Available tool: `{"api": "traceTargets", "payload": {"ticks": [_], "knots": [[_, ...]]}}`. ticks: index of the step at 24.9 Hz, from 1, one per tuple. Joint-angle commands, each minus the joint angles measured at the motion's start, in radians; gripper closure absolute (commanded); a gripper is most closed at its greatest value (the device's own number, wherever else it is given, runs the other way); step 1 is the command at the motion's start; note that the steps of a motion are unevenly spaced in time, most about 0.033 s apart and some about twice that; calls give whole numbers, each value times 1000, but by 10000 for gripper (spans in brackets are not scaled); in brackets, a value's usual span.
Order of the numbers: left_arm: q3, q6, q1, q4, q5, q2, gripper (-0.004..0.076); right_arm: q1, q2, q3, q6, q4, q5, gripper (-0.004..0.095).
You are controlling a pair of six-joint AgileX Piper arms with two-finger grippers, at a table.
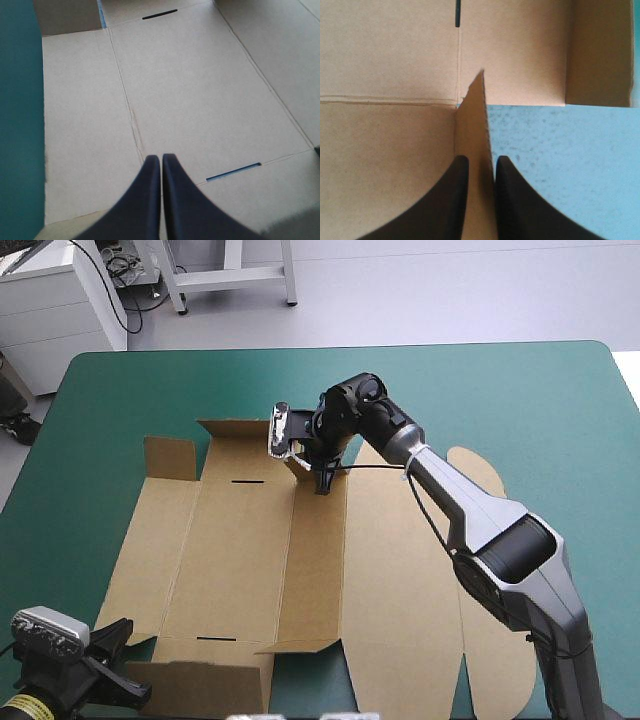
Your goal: Fold the box
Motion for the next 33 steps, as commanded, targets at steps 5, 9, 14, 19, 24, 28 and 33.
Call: {"api": "traceTargets", "payload": {"ticks": [5,9,14,19,24,28,33], "knots": [[-21,-6,-2,0,-64,15,731,0,-124,-36,67,-58,-20,556],[-21,-6,-2,0,-64,15,731,0,-243,-40,282,-425,45,636],[-21,-6,-2,0,-64,15,731,-55,-422,-38,450,-534,132,809],[-21,-6,-2,0,-64,15,731,-167,-544,9,526,-513,129,927],[-21,-6,-2,0,-64,15,731,-323,-683,146,590,-517,144,928],[-21,-6,-2,0,-64,15,731,-506,-792,318,613,-300,152,928],[-21,-6,-2,0,-64,15,731,-759,-925,568,544,8,152,928]]}}
